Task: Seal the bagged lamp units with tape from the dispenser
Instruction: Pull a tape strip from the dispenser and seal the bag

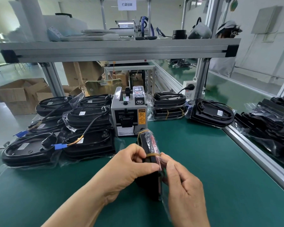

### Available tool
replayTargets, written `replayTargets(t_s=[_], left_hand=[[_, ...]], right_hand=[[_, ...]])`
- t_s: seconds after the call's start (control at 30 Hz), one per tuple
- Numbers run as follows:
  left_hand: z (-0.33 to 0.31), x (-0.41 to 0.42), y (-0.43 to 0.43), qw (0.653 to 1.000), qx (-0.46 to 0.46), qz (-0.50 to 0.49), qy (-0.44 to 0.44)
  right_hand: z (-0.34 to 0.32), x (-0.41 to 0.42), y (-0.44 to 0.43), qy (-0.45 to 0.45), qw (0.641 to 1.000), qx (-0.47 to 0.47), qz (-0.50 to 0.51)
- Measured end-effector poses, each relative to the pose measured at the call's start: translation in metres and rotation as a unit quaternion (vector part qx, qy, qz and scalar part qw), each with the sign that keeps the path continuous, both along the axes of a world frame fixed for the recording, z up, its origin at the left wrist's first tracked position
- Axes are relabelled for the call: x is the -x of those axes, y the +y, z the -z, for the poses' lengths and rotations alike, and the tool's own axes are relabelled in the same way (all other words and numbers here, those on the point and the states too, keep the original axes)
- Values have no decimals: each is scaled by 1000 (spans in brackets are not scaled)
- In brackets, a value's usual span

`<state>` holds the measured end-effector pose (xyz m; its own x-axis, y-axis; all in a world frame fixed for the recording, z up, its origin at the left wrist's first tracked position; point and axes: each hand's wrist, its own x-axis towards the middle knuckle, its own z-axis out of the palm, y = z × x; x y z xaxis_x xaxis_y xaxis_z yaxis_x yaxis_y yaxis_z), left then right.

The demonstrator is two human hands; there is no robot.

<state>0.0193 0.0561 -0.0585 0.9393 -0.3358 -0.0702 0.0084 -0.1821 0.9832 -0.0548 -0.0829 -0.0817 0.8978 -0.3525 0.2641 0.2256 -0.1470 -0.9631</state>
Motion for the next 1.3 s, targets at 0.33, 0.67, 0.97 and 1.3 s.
replayTargets(t_s=[0.33,0.67,0.97,1.3], left_hand=[[-1,3,1,1000,3,0,-17],[-2,4,2,1000,-19,-21,-13],[-2,4,3,999,-27,-12,-16],[-13,-64,14,978,118,-145,89]], right_hand=[[-58,-51,-34,86,984,151,-44],[-62,-137,3,130,840,523,-56],[-66,-150,-17,162,868,453,-118],[-42,-149,-35,165,934,288,-131]])
